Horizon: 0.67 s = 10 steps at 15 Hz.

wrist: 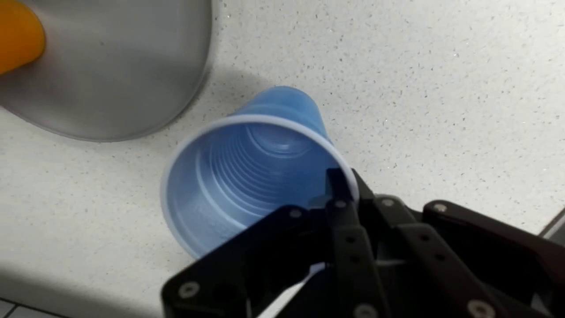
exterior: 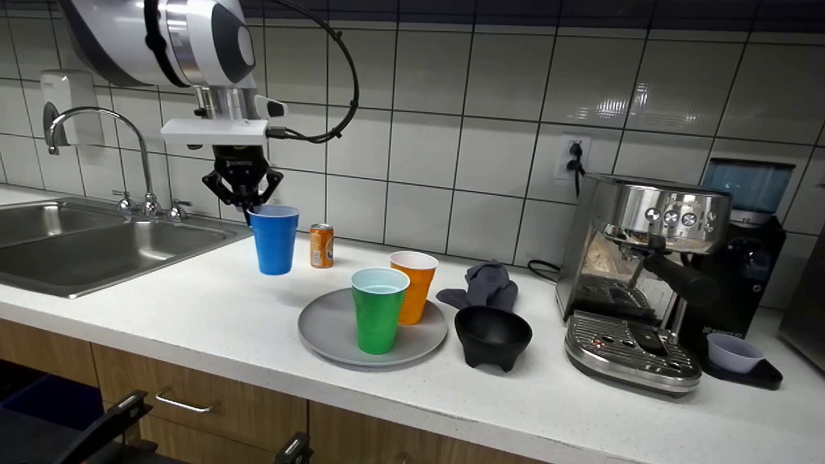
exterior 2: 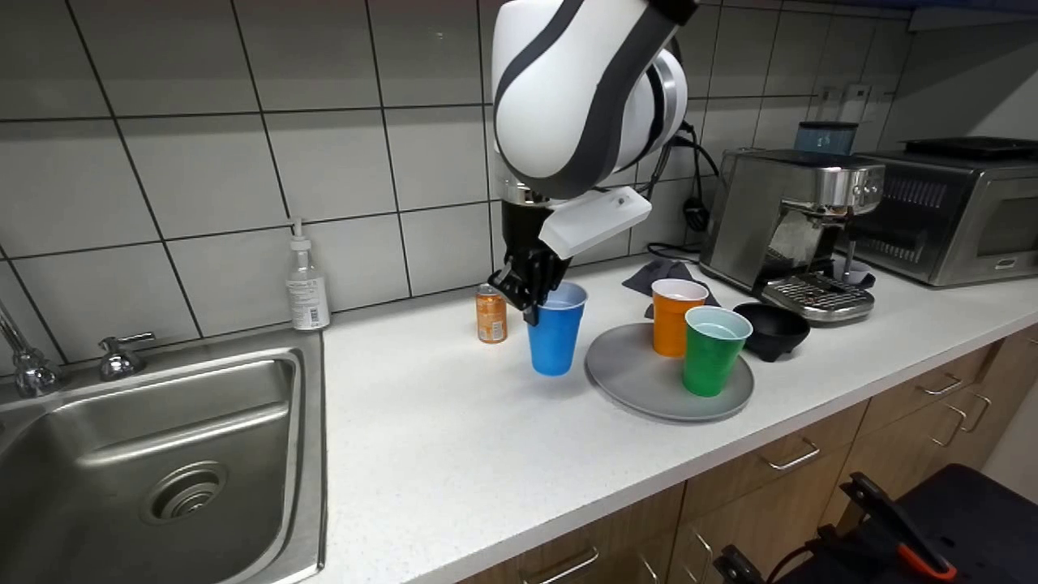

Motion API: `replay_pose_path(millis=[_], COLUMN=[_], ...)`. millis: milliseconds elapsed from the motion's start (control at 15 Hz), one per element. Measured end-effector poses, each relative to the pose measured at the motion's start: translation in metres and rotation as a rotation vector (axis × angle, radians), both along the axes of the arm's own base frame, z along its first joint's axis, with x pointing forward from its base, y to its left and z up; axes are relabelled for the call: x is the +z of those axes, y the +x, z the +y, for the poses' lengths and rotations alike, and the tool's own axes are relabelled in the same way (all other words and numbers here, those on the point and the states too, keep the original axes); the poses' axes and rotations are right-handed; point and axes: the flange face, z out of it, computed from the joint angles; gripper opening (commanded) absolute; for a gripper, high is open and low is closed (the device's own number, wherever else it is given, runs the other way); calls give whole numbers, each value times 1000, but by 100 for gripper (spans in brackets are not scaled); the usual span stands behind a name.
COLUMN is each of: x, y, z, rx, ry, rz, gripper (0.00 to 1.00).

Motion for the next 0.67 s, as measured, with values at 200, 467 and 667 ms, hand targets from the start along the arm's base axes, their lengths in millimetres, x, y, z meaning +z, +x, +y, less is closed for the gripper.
replay_pose_path(millis=[200,467,667], x=[0,1,2], y=[0,0,0], z=[-12,-31,-46], rx=[-43,-98,-137], ry=[0,-1,-1], rz=[0,0,-2], gripper=[1,1,1])
